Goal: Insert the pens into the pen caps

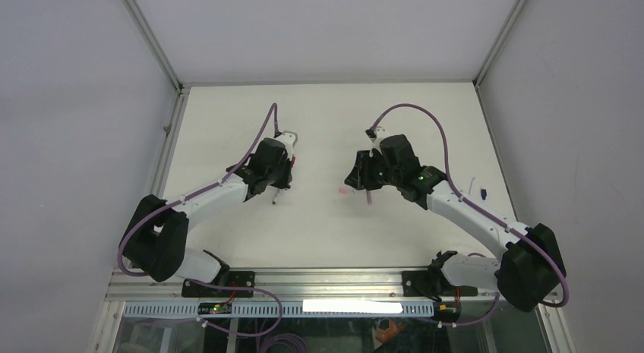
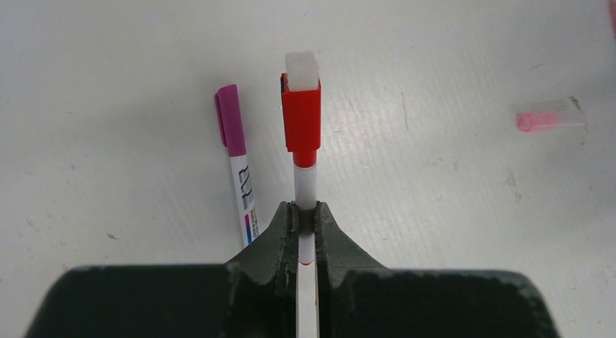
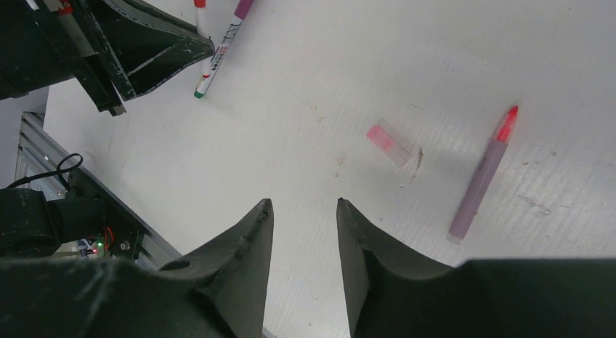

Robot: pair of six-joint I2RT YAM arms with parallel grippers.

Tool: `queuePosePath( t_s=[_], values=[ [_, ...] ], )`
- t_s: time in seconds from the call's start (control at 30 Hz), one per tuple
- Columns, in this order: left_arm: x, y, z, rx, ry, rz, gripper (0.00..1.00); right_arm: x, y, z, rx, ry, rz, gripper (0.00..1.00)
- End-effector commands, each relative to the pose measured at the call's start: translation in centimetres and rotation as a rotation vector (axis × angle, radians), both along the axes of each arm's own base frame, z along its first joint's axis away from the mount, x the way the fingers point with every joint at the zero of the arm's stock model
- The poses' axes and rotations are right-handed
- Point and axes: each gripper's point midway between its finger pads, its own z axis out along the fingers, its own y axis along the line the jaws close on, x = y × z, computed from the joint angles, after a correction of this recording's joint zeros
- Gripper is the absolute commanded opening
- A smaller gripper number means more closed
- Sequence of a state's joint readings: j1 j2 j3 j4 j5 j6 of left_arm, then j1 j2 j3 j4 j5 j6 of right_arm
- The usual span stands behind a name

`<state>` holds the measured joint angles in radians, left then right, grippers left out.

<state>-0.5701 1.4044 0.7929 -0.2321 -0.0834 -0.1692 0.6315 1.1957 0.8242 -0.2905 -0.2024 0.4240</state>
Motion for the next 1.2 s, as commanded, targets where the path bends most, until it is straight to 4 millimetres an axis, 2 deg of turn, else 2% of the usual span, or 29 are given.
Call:
queuePosePath(
  t_s=[0.0, 0.2, 0.5, 0.83, 0.97, 1.17],
  values=[
    [0.7, -0.3, 0.5, 0.011, -0.001, 0.027, 0.00, 0.4, 0.0, 0.5, 0.018, -0.016, -0.005, 0.40],
    [0.6, -0.6, -1.1, 0.019, 0.047, 0.023, 0.00, 0.5, 0.2, 0.2, 0.024, -0.004, 0.002, 0.40],
    [0.5, -1.2, -2.2, 0.014, 0.085, 0.009, 0.00, 0.9, -0.1, -0.7, 0.001, 0.019, -0.019, 0.40],
    [0.2, -1.7, -3.3, 0.007, 0.126, -0.005, 0.00, 2.2, -2.4, -3.1, -0.160, 0.089, -0.151, 0.37],
    [0.0, -1.8, -3.9, 0.008, 0.143, -0.012, 0.10, 3.0, -4.3, -3.9, -0.263, 0.089, -0.232, 0.35],
    [0.0, -1.9, -4.1, 0.008, 0.141, -0.017, 0.26, 4.1, -5.3, -4.2, -0.331, 0.067, -0.269, 0.32]
  ],
)
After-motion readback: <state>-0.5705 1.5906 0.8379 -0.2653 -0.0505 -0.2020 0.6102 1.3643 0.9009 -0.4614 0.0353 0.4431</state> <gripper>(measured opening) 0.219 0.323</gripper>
